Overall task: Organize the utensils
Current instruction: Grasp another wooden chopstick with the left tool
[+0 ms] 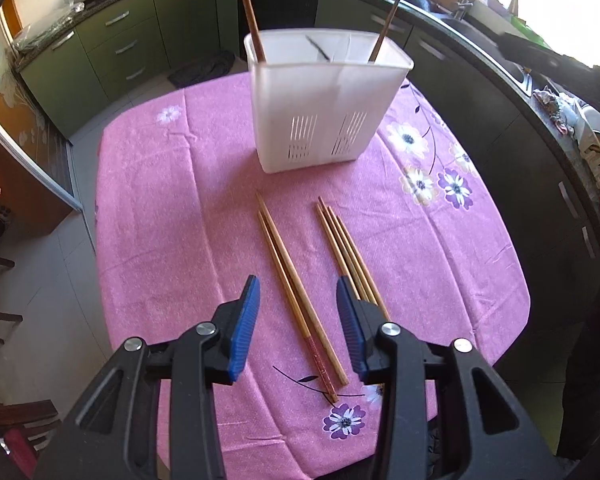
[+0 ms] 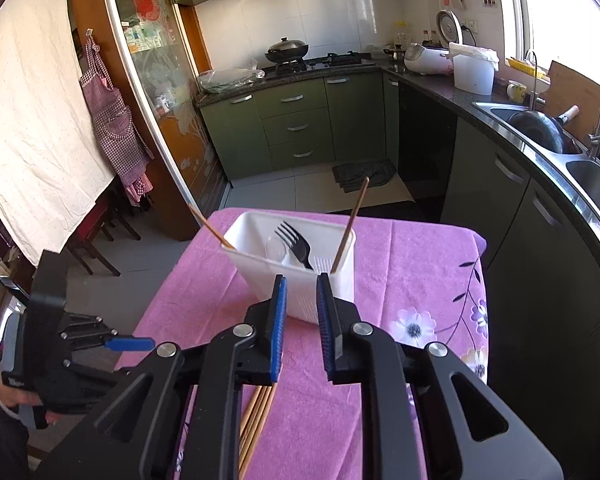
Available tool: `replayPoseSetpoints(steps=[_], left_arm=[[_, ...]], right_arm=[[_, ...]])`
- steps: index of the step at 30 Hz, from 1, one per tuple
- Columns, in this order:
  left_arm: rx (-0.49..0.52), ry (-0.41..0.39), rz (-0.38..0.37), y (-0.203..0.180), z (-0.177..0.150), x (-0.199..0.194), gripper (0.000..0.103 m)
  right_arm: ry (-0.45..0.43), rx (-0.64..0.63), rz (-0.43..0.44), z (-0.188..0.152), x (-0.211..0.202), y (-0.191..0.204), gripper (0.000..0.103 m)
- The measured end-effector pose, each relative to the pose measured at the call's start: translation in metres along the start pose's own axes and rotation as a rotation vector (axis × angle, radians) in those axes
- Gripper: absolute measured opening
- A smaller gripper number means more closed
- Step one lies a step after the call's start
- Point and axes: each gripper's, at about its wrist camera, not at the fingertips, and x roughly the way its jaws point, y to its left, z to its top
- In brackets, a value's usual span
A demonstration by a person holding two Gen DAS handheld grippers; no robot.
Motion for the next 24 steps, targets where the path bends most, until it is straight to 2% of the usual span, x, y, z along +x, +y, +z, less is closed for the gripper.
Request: replayPoseSetpoints(steps=[5, 9, 12, 14, 17, 24], left_arm=[[-0.036, 0.112, 0.002, 0.0, -0.007, 0.045, 0.038], [-0.056, 0.17, 0.024, -0.001, -0.007, 0.072, 0.027], [-0.079, 0.199, 0.041, 0.001, -0.005, 0.088, 0.026], [-0.096, 0.216, 0.052, 0.004, -0.004, 0.097, 0.026], [-0.105, 0.237, 0.067, 0.005, -0.003, 0.109, 0.02], [-0.116, 0.265, 0.099, 0.007, 0.001, 0.128, 0.016]], right_arm=[[0.082, 0.024, -0.033, -0.062, 0.004, -0.021, 0.016], [0.196, 0.052, -0.037, -0.105, 0.03, -0.037, 0.016], [0.257, 0.065, -0.027, -0.128, 0.049, -0.044, 0.016], [0.281, 0.07, -0.019, -0.137, 0.058, -0.044, 0.016], [0.296, 0.076, -0.004, -0.145, 0.063, -0.045, 0.016], [0.296, 0.077, 0.012, -0.141, 0.063, -0.043, 0.016]])
